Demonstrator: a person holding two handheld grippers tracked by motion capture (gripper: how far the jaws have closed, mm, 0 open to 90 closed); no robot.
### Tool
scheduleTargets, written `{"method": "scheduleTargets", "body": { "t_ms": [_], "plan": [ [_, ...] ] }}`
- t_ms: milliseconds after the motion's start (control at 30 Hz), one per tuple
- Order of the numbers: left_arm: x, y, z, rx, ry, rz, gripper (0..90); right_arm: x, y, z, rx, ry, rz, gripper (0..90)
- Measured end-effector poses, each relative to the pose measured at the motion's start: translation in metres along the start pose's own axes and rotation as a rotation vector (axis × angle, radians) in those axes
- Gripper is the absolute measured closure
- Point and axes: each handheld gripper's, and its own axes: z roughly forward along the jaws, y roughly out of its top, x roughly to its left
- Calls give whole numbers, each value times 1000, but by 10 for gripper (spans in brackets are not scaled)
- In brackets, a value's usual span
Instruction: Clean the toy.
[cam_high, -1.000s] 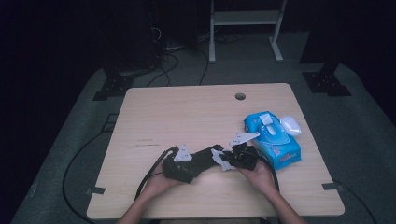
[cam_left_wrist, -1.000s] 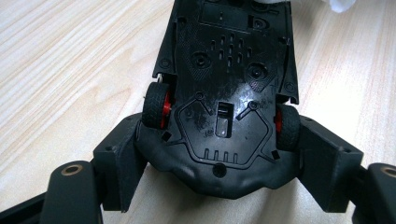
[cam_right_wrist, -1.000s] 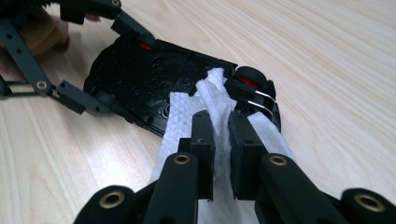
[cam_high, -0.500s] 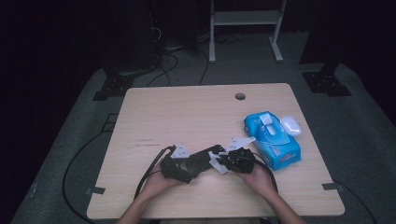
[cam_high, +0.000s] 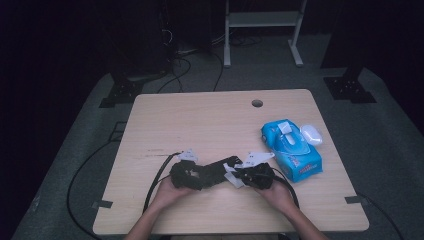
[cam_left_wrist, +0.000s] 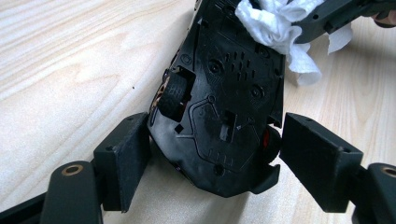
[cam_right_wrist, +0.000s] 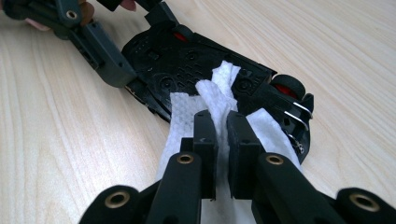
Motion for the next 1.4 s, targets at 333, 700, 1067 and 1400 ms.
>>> {"method": "scheduleTargets", "body": {
  "t_ms": [333, 700, 1067, 1400],
  "plan": [
    [-3, 0, 1, -12, 8, 21, 247, 3, -6, -2, -24, -9, -9, 836],
    [-5, 1, -2, -57, -8, 11, 352, 5, -10, -4, -38, -20, -13, 838],
    [-14, 2, -6, 75, 26, -51, 317, 10, -12, -6, -43, -26, -29, 839],
    [-18, 1, -5, 36, 54, 0, 374, 13, -16, -7, -57, -44, -34, 839]
  ]
}}
